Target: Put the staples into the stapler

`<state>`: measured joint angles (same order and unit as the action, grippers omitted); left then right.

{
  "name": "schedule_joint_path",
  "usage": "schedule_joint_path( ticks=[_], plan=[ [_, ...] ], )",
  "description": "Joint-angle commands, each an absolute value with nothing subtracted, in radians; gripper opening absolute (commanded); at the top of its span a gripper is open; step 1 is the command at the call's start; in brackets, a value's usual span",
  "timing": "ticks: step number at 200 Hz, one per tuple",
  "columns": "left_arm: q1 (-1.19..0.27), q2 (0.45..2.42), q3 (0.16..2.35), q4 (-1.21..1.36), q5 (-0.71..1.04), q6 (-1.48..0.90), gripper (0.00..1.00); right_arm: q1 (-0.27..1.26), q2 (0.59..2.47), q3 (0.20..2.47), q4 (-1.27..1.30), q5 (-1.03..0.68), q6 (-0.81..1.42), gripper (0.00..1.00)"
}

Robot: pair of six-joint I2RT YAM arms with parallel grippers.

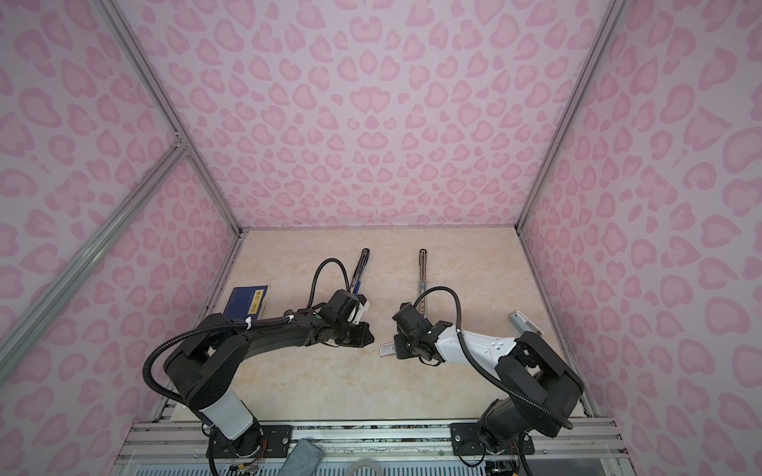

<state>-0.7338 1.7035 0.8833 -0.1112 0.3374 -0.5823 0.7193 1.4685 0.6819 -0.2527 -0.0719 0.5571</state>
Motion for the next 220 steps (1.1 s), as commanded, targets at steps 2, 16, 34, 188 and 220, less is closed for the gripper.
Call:
schedule_joint_path(
  ticks=[2, 16, 34, 188, 220],
  plan=[
    [-0.734, 1.704, 0.886, -0.112, 0.356, -0.585, 0.15, 0.701, 1.463, 0.660, -0.236, -0.083, 0.565, 0.19],
    [-0.738, 1.707, 0.891, -0.114, 0.360, -0.584, 0.15, 0.693, 1.464, 0.655, -0.232, -0.087, 0.564, 0.17],
    [-0.742, 1.706, 0.893, -0.114, 0.366, -0.584, 0.16, 0.687, 1.464, 0.643, -0.214, -0.102, 0.570, 0.15],
    [-0.788, 1.779, 0.921, -0.092, 0.464, -0.597, 0.35, 0.643, 1.438, 0.580, -0.078, -0.230, 0.657, 0.11],
    [-0.786, 1.794, 0.936, -0.104, 0.438, -0.595, 0.24, 0.643, 1.434, 0.577, -0.085, -0.231, 0.654, 0.11]
  ],
)
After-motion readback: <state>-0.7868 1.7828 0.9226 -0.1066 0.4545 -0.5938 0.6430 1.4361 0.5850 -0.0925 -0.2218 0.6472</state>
